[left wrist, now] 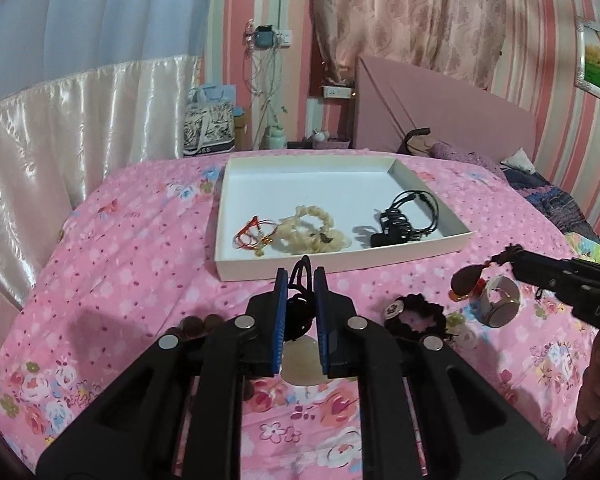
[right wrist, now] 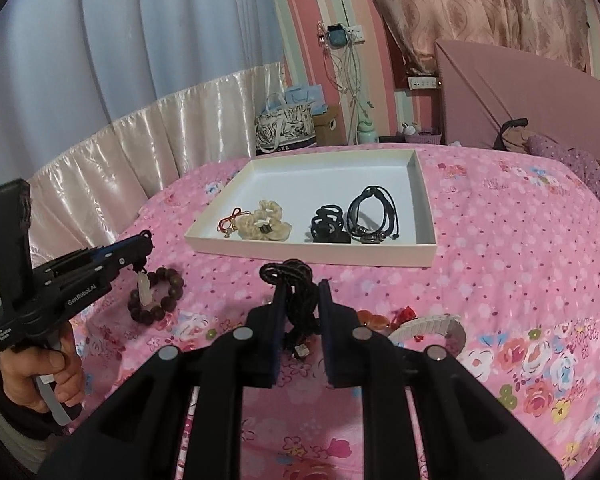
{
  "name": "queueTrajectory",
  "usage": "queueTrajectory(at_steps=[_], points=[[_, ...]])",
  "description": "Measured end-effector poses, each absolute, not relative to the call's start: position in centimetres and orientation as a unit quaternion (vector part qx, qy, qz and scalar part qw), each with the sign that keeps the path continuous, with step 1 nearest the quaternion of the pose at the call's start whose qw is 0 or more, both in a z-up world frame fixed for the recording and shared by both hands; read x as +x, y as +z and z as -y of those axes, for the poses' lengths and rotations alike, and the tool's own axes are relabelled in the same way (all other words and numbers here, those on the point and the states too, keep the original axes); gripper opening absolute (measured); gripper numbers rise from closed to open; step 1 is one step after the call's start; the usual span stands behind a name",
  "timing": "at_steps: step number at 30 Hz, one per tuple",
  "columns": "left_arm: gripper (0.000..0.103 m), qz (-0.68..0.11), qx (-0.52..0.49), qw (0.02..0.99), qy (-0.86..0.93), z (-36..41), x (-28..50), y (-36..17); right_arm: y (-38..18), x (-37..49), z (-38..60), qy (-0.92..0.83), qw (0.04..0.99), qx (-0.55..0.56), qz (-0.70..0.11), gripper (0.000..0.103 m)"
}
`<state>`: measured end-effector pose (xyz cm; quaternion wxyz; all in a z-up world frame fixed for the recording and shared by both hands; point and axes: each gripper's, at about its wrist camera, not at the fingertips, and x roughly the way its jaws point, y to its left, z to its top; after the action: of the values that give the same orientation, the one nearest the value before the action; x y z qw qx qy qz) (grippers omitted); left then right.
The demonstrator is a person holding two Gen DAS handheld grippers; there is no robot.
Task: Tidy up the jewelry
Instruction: 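Carry the jade pendant and black cord necklace over the white tray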
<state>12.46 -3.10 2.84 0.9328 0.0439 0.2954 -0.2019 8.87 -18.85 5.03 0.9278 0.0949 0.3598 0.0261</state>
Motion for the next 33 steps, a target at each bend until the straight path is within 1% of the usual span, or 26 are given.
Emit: queueTrajectory(at_steps=[5, 10, 18, 21, 26, 33], points=[[0.011, -0.285, 0.044, 0.932, -0.218, 3.9, 13.2, 3.7, 5.3, 9.0, 19.1, 0.022, 0.93, 0.095, -0.353, 0.015], [0.011, -0.27, 0.05, 0.938, -0.209, 4.4, 15.9, 5.6, 6.8, 10.4, 20.9, 0.017, 0.937, 0.105, -0.332, 0.015], [0.011, -0.261, 0.034, 0.945, -0.194, 4.2, 21.1, 7.7, 8.4, 15.2, 23.8, 0.029, 0.94, 0.117, -0.318, 0.015], [0.011, -0.267, 0.016, 0.938, -0.221, 4.3, 23.4, 7.5, 8.4, 17.7, 24.6, 0.032, 0.94, 0.117, -0.32, 0.015], [0.011, -0.285, -0.016, 0.934, -0.217, 4.3, 28.2, 6.5, 7.5, 21.4, 26.1, 0.023, 0.937, 0.131, -0.322, 0.015], [0.011, -0.303, -0.025, 0.93, -0.207, 4.8, 33.0, 4.2, 5.5, 26.1, 27.6, 0.011, 0.929, 0.135, -0.344, 0.016]])
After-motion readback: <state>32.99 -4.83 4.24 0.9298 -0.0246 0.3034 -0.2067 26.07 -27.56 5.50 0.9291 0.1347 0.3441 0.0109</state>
